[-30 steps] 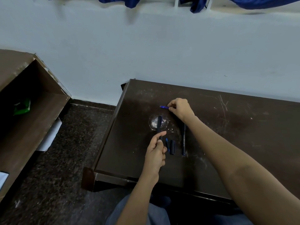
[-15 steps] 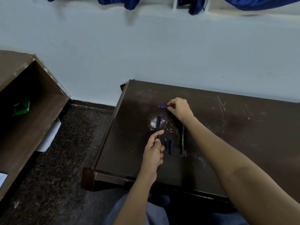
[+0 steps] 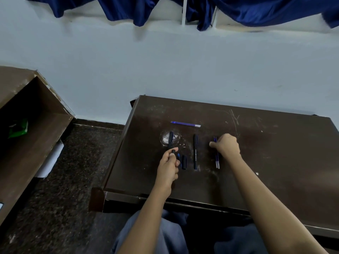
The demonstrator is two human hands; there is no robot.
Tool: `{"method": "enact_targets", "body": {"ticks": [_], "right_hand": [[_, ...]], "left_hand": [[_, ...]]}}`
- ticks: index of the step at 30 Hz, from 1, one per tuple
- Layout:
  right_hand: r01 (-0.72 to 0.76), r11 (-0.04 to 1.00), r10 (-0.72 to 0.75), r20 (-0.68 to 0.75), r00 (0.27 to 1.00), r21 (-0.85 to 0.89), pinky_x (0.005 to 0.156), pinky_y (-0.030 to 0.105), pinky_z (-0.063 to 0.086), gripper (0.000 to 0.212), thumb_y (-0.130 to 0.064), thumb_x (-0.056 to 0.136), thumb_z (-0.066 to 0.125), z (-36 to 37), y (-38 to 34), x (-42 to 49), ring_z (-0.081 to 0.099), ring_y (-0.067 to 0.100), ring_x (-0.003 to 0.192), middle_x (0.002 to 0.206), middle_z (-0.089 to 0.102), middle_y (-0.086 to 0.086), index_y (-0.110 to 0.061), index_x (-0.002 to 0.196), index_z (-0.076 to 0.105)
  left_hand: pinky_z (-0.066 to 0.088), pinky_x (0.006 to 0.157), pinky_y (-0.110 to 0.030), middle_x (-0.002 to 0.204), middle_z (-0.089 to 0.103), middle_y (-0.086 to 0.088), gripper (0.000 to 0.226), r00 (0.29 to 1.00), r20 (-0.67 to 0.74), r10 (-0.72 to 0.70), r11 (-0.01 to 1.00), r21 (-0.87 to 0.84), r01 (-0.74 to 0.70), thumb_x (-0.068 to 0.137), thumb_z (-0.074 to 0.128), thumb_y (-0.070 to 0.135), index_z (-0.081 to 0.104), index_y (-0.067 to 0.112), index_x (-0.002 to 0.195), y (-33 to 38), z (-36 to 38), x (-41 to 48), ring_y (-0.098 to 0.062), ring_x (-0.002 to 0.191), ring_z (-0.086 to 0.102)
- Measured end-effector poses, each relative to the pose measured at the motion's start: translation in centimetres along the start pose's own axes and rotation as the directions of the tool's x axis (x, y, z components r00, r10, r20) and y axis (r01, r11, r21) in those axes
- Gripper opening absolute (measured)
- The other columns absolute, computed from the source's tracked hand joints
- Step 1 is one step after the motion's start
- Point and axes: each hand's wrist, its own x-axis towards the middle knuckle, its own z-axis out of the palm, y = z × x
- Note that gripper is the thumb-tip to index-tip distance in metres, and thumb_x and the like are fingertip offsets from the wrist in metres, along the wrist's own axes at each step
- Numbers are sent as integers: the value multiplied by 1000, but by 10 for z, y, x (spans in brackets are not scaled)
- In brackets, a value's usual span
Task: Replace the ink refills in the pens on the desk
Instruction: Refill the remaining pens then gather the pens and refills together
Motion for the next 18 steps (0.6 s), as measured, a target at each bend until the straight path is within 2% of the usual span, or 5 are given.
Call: {"method": "enact_targets", "body": {"ticks": [4, 10, 14, 16, 18], "right_hand": [[-38, 989, 50, 85, 995, -143, 72, 36, 50, 41, -22, 76, 75, -1, 9, -10, 64, 35, 100, 110, 62, 16, -2, 107, 58], [-68, 998, 68, 118, 991, -1, 80, 41, 57, 26, -21, 76, 73, 2, 20, -8, 68, 32, 90, 101, 66, 15, -9, 81, 50], [-71, 995, 64, 108, 992, 68, 74, 37, 54, 25, -21, 80, 67, 1, 25, -7, 68, 33, 86, 94, 69, 18, 1, 91, 61], [-28, 984, 15, 77, 997, 178, 71, 36, 50, 23, -22, 84, 63, -1, 22, -9, 64, 30, 79, 84, 67, 16, 1, 82, 65], [34, 905, -74, 79, 994, 425, 66, 34, 50, 24, -21, 89, 59, -4, 9, -16, 58, 21, 65, 72, 63, 11, -9, 68, 61]], "left_hand": [[25, 35, -15, 64, 44, 5, 21, 1000, 5, 1, 999, 41, -1, 102, 37, 22, 57, 19, 104, 1, 4, -5, 0, 37, 30], [37, 48, -14, 72, 55, 4, 19, 997, -1, 73, 984, 163, -72, 100, 41, 23, 59, 19, 102, 4, 5, -11, -2, 54, 44], [42, 63, -21, 85, 63, 9, 22, 999, 6, 52, 984, 172, -52, 99, 43, 30, 64, 30, 97, 4, 5, -16, -4, 76, 54], [44, 67, -24, 88, 62, 9, 24, 999, 10, 32, 984, 173, -33, 99, 43, 32, 66, 34, 95, 5, 5, -18, -5, 81, 54], [45, 70, -25, 89, 62, 9, 25, 999, 17, 36, 984, 173, -38, 99, 42, 32, 67, 35, 95, 6, 6, -20, -5, 81, 53]]}}
